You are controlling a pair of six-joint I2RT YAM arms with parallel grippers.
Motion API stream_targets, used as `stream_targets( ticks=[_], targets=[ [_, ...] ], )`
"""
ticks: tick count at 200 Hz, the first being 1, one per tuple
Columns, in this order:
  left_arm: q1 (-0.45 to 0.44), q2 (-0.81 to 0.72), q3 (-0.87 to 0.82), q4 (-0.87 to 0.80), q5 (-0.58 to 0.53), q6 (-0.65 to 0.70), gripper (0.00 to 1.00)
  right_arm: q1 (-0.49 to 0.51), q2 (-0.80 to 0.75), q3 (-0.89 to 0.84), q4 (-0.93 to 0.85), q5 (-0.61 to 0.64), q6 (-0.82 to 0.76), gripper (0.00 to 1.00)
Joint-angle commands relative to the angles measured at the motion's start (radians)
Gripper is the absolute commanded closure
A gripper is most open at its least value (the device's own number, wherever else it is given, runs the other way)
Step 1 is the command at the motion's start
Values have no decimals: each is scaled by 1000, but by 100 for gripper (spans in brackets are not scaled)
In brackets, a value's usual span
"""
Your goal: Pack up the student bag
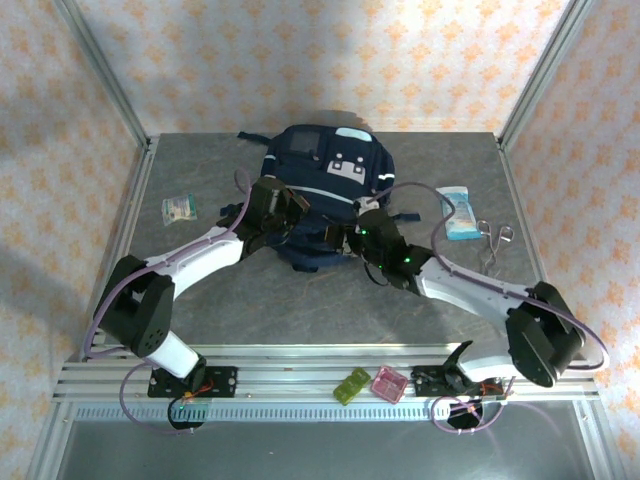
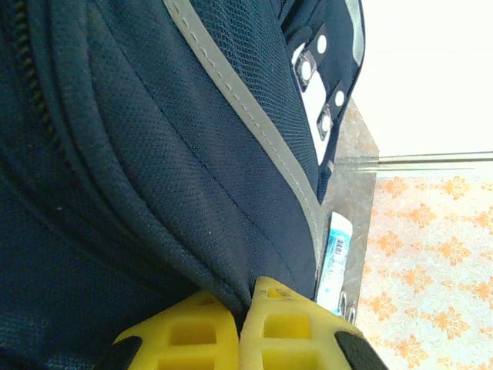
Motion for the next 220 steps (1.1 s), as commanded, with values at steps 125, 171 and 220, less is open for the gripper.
stream_targets(
  ticks=[125,171,220],
  targets=[
    [3,-77,48,135,76,-13,100,-85,256,211,-54,-115,-74,56],
    [1,-72,52,143,86,-15,100,-86,321,278,-69,-87,-93,61],
    [0,-68,40,157,94,-25,100,-86,379,347,-101,-66,-84,89]
  ],
)
